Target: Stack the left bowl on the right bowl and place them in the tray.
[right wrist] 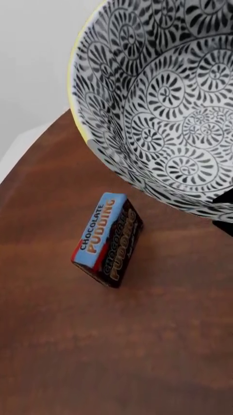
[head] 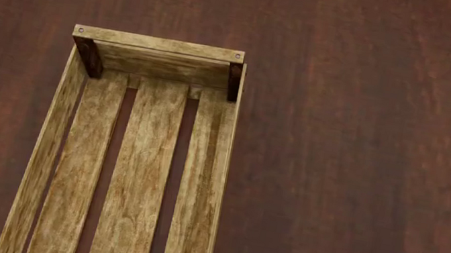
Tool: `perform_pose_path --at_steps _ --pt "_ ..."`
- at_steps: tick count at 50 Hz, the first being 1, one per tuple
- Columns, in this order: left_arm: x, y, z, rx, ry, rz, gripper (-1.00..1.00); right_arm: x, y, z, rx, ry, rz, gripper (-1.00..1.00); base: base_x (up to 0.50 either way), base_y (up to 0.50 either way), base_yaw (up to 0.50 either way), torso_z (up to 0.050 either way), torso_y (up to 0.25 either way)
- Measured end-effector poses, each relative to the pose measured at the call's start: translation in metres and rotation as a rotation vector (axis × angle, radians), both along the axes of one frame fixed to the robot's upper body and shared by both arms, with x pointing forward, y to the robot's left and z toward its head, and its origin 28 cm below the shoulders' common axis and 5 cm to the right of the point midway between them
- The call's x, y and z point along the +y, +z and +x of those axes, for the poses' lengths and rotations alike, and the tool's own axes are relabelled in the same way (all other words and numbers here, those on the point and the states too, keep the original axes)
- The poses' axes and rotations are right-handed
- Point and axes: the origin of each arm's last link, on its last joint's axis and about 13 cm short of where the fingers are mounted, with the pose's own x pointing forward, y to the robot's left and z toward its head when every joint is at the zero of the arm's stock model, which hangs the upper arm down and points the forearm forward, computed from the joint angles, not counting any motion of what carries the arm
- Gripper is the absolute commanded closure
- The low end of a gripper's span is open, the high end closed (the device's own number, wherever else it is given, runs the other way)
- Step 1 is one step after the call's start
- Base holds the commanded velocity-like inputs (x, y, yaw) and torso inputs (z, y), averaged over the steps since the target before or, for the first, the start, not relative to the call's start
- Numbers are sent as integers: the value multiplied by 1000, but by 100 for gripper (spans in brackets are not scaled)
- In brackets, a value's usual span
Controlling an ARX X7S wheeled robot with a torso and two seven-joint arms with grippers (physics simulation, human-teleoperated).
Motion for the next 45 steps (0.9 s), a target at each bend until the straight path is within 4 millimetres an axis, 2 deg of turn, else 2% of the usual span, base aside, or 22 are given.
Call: perform_pose_path --at_steps 21,45 --pt "1 2 2 -21 35 -17 -100 -23 -10 -7 41 -85 29 100 0 0 0 0 1" --pt "0 0 4 -4 39 -12 -100 -33 -31 -1 128 -120 75 100 0 0 0 0 0"
